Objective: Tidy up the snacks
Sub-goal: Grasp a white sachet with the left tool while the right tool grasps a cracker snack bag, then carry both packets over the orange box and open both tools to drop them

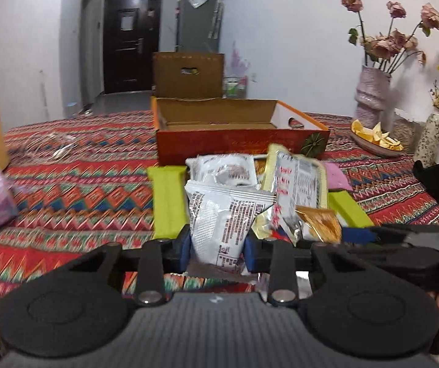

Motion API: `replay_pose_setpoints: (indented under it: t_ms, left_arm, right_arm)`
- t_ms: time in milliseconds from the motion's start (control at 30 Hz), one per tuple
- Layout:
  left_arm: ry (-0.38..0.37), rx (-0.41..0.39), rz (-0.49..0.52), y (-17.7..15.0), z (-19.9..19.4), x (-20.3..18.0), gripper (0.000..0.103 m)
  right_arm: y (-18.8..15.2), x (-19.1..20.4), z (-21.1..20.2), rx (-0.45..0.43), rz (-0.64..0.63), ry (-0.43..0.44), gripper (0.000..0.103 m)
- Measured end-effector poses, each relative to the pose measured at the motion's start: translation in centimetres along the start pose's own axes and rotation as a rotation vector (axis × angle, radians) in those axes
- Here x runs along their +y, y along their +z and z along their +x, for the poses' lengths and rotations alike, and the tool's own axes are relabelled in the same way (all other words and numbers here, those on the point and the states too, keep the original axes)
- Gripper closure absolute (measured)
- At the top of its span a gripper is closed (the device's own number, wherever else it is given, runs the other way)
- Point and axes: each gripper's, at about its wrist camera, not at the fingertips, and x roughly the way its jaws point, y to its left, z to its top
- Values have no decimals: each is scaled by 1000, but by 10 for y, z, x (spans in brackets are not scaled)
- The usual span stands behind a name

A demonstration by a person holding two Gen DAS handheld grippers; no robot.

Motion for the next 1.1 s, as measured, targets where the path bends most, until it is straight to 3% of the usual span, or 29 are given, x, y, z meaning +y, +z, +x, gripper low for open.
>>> replay_pose_setpoints:
  t_ms: [33, 367, 500, 667, 900, 1100]
  left_arm:
    - [9, 1, -7, -2, -5, -1, 70]
    - [38, -18, -45, -14, -43, -27, 70]
    - [21, -51, -19, 2, -44, -41, 70]
    - [58, -63, 0, 40, -14, -45, 70]
    - [140, -87, 11, 143, 72, -23, 70]
    - [273, 4, -10, 206, 190, 8, 69]
  right_arm:
    - [-1, 0, -3, -11, -10, -12, 60]
    - [3, -18, -74, -98, -59, -12, 62]
    - [16, -34, -95, -116, -80, 28, 62]
    - [52, -65, -102, -137, -95, 73, 62]
    - [156, -112, -44, -145, -139, 80, 62]
    - [251, -149, 84, -5, -43, 96, 62]
